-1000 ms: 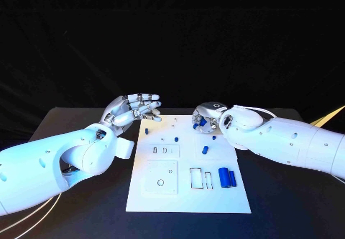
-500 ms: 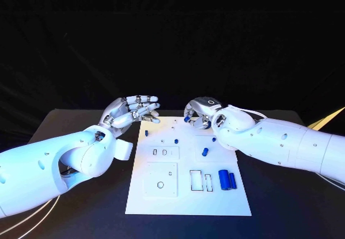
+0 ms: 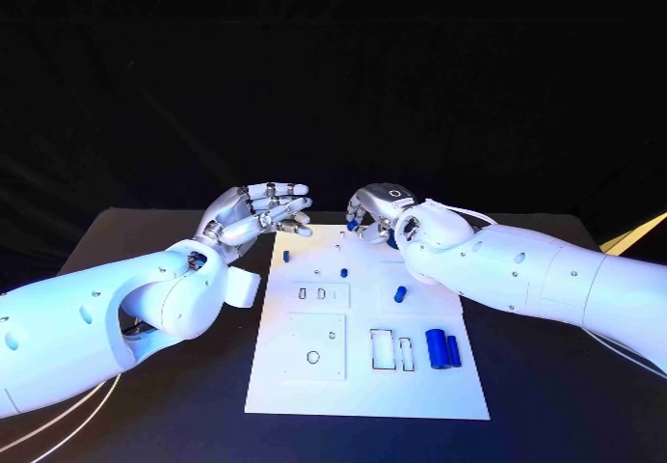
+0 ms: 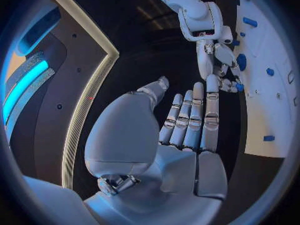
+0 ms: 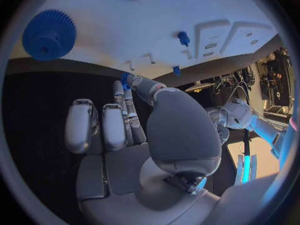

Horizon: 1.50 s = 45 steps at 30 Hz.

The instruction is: Assemble the parts on the task board

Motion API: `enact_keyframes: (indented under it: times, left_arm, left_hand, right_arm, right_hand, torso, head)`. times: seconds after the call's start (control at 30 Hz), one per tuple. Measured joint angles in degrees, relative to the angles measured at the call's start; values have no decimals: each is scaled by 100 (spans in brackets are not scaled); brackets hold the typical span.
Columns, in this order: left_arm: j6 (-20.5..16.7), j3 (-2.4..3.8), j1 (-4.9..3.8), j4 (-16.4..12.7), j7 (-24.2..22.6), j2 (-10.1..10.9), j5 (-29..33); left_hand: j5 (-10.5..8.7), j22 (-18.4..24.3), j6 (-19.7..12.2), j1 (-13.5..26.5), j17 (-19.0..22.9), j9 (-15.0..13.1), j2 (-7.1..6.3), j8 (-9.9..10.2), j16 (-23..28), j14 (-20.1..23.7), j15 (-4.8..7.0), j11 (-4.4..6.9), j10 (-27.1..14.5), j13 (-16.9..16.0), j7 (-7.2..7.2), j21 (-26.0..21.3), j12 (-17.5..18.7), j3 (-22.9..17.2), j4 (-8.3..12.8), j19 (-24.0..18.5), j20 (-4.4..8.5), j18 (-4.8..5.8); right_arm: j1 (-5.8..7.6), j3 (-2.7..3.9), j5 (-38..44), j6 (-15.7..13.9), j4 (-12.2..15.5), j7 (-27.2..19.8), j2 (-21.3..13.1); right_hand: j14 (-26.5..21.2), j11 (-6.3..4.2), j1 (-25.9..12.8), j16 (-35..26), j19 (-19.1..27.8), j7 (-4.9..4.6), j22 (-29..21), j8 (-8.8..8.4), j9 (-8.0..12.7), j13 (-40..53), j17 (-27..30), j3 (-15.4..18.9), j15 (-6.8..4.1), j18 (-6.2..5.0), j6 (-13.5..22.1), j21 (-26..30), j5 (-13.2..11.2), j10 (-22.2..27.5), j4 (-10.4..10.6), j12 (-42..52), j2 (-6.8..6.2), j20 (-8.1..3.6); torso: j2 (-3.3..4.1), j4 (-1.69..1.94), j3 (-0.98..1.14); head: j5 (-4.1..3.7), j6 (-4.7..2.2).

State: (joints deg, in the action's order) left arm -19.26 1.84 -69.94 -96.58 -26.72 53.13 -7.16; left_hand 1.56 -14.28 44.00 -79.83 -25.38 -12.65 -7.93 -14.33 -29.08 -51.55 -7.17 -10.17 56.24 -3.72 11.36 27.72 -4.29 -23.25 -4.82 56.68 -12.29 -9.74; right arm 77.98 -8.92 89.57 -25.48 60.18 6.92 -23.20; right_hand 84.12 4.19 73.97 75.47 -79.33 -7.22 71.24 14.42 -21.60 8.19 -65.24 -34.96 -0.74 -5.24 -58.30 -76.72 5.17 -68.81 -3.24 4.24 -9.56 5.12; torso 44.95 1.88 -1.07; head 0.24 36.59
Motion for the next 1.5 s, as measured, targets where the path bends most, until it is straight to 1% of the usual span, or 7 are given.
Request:
enact_keyframes:
  times: [0.17, 0.4, 0.6, 0.67, 0.9, 1.1, 1.5]
  left_arm:
    - [-1, 0, -15, 23, 8, -24, 0]
    - [-6, 0, -40, 43, 22, -61, -11]
    - [-6, 0, -101, 41, 29, -74, -16]
    - [-6, 0, -107, 41, 30, -79, -16]
    - [-6, 0, -120, 52, 35, -97, -19]
    - [-5, -1, -123, 65, 38, -105, -20]
    - [-4, -1, -125, 88, 42, -110, -21]
  left_hand:
    - [0, -4, 0, 0, -1, 0, 0, 0, 0, 0, 0, 0, 0, 0, 0, 1, 0, 0, 0, 0, 0, 0]
    - [0, -11, 0, 0, -4, 0, 0, 0, -1, 0, 0, 0, 0, 0, 0, 1, 0, 0, 0, 0, 0, 0]
    - [0, -18, 0, 0, -6, -1, 0, 0, -65, 0, 0, 0, 0, 0, 0, 66, 0, 0, 0, 0, 0, 0]
    - [0, -18, 0, 0, -7, -1, 0, 0, -65, 0, 0, 0, 0, 0, 0, 66, 0, 0, 0, 0, 0, 0]
    - [0, -26, 0, 0, -11, -1, 0, 0, -65, 0, 0, 0, 0, 0, 0, 66, 0, 0, 0, -1, 0, 0]
    - [0, -31, 0, 0, -19, -1, 0, 0, -65, 0, 0, 0, 0, 0, 0, 66, 0, 0, 0, -1, 0, 0]
    - [0, -33, 0, 0, -22, -1, 0, 0, -65, 0, 0, 0, 0, 0, 0, 66, 0, 0, 0, -1, 0, 0]
  right_arm:
    - [-16, 0, -25, 51, -141, 21, 112]
    - [-48, -2, -35, 134, -278, 59, 194]
    - [-68, -3, -39, 186, -320, 68, 220]
    - [-69, -2, -42, 190, -327, 68, 223]
    - [-76, 1, -56, 181, -311, 62, 223]
    - [-83, 1, -59, 109, -265, 52, 240]
    - [-93, -2, -45, -30, -249, 121, 253]
  right_hand:
    - [0, 0, 0, 0, 0, -16, 1, 0, -48, 3, -4, 0, 0, 0, 18, -61, 0, 0, 0, 0, 0, 0]
    - [0, 0, 0, 0, -1, -16, 5, 0, -55, 37, -8, 0, 0, 0, 19, -61, -64, 0, 1, 0, 0, 1]
    - [0, 0, -1, 21, 0, -16, 10, 0, -88, 67, -11, 0, 0, 0, 19, -61, -66, 0, 1, 0, 0, 0]
    - [0, 1, -1, 21, 0, -17, 22, 0, -146, 75, -12, 0, 0, 0, 20, -61, -66, -1, 1, 0, 0, 1]
    - [0, 21, -1, 22, -1, -34, 26, 1, -180, 110, -12, 0, 0, 0, 37, -61, -66, -20, 1, 0, 0, 1]
    - [0, 21, -1, 21, 1, -34, 31, 1, -199, 109, -22, 0, 0, 0, 37, -61, -67, -20, 1, 0, 0, 1]
    - [0, 21, -1, 22, 0, -34, 31, 1, -198, 109, -23, 0, 0, 0, 37, -61, -68, -20, 1, 0, 0, 1]
  torso:
    - [11, 23, -18]
    - [24, 35, -25]
    - [40, 37, -32]
    - [45, 41, -36]
    - [48, 37, -36]
    - [52, 31, -29]
    - [61, 28, -29]
  head:
    - [7, 1]
    - [22, 10]
    - [43, 13]
    - [49, 22]
    - [76, 48]
    - [88, 50]
    - [105, 37]
